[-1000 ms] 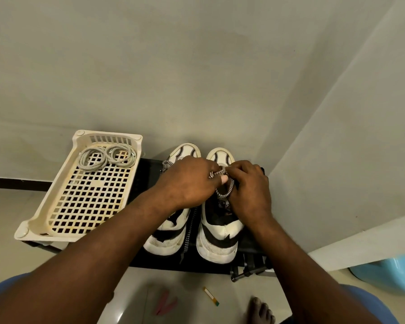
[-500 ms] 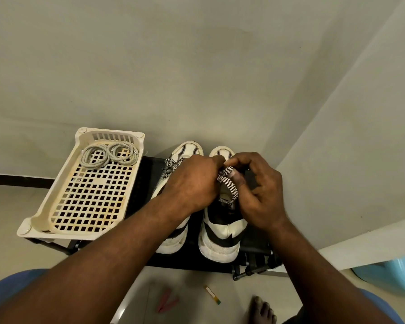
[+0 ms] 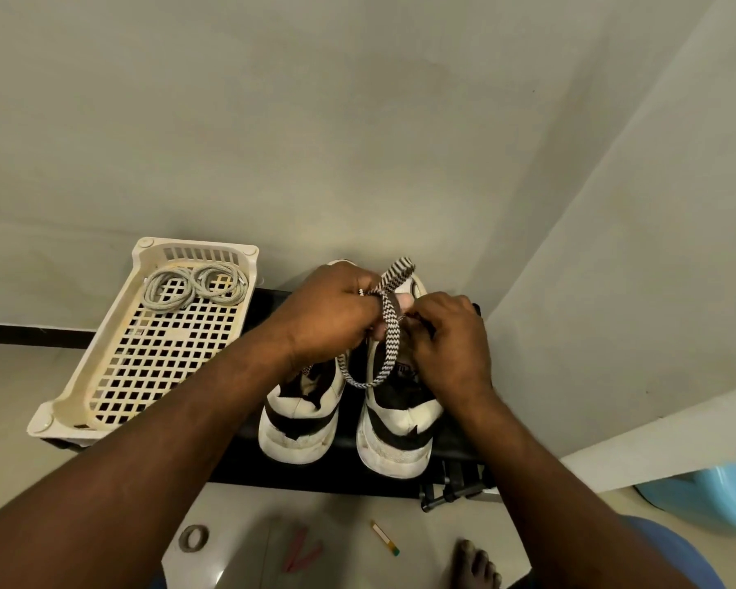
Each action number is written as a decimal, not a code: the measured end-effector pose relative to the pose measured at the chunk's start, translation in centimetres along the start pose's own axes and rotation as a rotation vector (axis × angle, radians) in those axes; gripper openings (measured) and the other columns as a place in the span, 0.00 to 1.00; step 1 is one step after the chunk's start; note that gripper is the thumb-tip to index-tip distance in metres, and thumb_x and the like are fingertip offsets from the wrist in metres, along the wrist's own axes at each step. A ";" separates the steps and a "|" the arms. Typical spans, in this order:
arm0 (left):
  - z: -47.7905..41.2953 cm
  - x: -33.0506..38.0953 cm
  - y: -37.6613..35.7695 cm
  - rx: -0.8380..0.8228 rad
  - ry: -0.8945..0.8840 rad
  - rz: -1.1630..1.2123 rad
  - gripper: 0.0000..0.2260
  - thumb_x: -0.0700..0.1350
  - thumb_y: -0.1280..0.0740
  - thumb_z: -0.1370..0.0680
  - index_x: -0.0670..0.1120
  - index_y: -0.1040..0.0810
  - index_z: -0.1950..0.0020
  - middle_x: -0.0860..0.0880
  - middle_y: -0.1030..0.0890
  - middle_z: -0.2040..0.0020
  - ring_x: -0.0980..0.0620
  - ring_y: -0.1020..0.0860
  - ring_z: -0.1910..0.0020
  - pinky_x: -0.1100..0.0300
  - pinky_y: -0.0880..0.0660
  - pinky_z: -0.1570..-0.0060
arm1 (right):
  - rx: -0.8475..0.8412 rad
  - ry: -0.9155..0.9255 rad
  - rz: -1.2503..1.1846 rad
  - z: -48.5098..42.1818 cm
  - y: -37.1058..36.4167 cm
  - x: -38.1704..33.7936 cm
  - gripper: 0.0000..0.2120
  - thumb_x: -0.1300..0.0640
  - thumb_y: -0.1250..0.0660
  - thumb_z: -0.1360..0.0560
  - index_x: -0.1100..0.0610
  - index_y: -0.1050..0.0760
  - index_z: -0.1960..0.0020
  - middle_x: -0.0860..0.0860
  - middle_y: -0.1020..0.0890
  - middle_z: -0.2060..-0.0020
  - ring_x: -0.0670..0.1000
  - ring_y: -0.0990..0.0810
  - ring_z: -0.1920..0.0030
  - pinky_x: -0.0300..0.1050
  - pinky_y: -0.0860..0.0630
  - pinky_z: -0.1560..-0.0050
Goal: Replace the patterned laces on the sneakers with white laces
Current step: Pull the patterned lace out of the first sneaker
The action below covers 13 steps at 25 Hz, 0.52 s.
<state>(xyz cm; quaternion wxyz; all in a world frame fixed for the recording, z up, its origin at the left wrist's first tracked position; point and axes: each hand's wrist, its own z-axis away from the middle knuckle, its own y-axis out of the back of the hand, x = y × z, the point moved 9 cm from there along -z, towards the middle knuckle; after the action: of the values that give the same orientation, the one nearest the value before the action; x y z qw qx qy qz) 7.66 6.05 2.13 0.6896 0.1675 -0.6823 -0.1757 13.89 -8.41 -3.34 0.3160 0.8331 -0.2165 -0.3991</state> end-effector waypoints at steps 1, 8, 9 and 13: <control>-0.4 -0.9 0.6 0.044 0.030 -0.202 0.18 0.53 0.30 0.19 0.48 0.22 0.68 0.47 0.21 0.70 0.50 0.24 0.69 0.55 0.28 0.66 | 0.045 -0.008 -0.010 0.0 0.6 -0.3 0.11 0.62 0.29 0.26 0.47 0.15 0.50 0.45 0.17 0.53 0.52 0.23 0.50 0.59 0.24 0.50; -0.9 -2.2 -1.1 -0.073 0.027 -0.352 0.16 0.44 0.36 0.18 0.57 0.25 0.31 0.55 0.19 0.57 0.53 0.19 0.58 0.57 0.26 0.58 | 0.157 0.186 -0.471 0.7 4.1 -4.9 0.12 0.67 0.37 0.24 0.61 0.17 0.46 0.51 0.14 0.49 0.53 0.14 0.46 0.59 0.17 0.47; -0.9 -1.9 -1.3 -0.074 -0.002 -0.340 0.21 0.41 0.36 0.19 0.60 0.26 0.29 0.54 0.18 0.55 0.53 0.20 0.59 0.57 0.26 0.59 | 0.131 0.185 -0.503 0.8 4.0 -5.3 0.12 0.67 0.37 0.23 0.62 0.17 0.45 0.53 0.13 0.50 0.54 0.13 0.47 0.60 0.17 0.48; -1.9 -2.3 -1.9 0.008 -0.064 -0.367 0.12 0.37 0.36 0.22 0.55 0.20 0.51 0.53 0.19 0.57 0.47 0.20 0.53 0.54 0.26 0.55 | 0.113 0.233 -0.450 1.0 4.6 -5.9 0.10 0.69 0.33 0.22 0.62 0.17 0.43 0.54 0.13 0.50 0.54 0.14 0.47 0.56 0.17 0.45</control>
<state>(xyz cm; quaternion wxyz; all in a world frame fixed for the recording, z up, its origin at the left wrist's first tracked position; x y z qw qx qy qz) 9.50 5.47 -0.84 0.6233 0.2862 -0.6627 -0.3008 9.11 -8.46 2.48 0.1951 0.9170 -0.0097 -0.3478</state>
